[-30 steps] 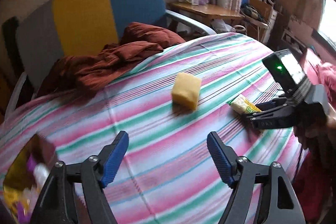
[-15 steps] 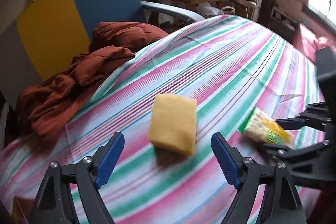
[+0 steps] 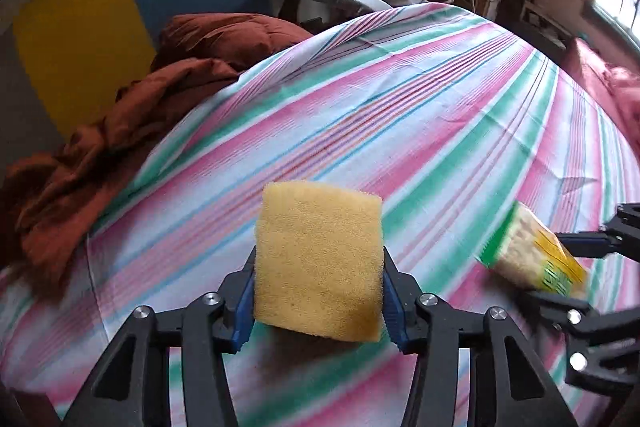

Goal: Organize objects

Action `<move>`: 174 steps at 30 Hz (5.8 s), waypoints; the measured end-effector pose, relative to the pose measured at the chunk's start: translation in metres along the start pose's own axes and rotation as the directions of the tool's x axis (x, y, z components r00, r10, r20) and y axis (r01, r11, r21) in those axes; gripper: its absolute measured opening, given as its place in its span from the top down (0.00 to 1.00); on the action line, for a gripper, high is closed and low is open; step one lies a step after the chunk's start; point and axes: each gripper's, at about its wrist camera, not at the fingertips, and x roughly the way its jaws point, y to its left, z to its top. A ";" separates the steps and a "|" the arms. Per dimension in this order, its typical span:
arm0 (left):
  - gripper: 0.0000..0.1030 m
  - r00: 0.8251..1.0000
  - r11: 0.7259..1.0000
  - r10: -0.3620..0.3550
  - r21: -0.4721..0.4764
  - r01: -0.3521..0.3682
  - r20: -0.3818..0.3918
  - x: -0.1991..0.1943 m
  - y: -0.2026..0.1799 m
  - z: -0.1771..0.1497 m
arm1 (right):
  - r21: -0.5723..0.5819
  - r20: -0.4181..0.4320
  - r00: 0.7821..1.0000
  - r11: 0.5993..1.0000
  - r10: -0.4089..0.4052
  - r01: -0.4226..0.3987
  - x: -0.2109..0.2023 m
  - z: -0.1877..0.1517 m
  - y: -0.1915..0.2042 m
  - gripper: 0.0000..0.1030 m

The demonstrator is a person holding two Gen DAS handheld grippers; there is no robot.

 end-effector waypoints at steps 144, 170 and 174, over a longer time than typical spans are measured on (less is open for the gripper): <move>0.47 0.877 0.640 0.476 -0.709 -0.295 0.065 -0.273 0.204 -0.327 | -0.341 0.096 0.886 0.851 0.454 -0.399 -0.063 -0.012 0.392 0.54; 0.02 0.830 0.587 0.553 -0.743 -0.320 0.079 -0.310 0.183 -0.349 | -0.293 0.408 0.888 0.952 0.211 -0.091 -0.094 -0.097 0.353 0.29; 0.00 0.824 0.571 0.563 -0.753 -0.328 0.068 -0.317 0.174 -0.362 | -0.293 0.434 0.879 0.953 0.200 -0.072 -0.097 -0.112 0.350 0.29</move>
